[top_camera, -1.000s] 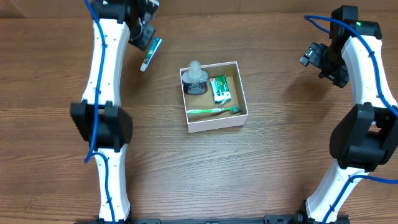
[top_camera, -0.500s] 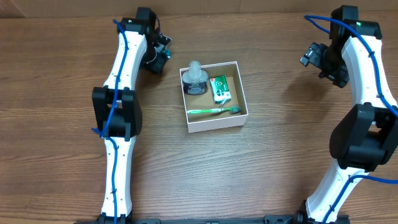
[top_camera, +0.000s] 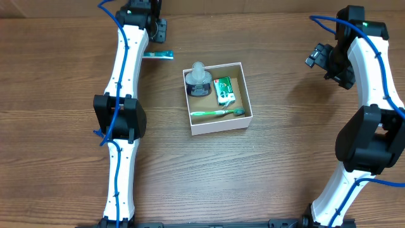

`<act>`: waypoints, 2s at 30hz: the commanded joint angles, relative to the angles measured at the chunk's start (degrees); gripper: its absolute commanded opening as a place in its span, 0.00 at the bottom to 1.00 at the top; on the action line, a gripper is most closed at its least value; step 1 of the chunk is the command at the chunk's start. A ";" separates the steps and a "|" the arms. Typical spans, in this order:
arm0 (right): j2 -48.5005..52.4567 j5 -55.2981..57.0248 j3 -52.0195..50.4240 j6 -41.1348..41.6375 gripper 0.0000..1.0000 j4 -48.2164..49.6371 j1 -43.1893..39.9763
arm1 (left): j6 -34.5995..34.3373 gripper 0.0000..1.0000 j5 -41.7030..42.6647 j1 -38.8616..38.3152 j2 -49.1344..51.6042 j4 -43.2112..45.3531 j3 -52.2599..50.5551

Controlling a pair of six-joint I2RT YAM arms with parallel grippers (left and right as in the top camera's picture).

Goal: Pack container
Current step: 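Move the left gripper to the toothpaste tube and grasp it, then lower the toothpaste tube into the box with the left gripper, release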

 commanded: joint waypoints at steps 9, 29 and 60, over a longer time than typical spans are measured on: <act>-0.50 0.63 0.22 0.28 1.00 0.11 0.09 | 27.08 0.52 5.44 1.46 0.46 1.62 -11.13; -0.50 0.63 0.22 0.28 1.00 0.11 0.09 | 25.49 0.09 11.82 5.14 0.44 -10.47 -16.41; -0.50 0.63 0.22 0.28 1.00 0.11 0.09 | 19.91 0.15 11.91 -24.00 -16.72 -36.30 0.68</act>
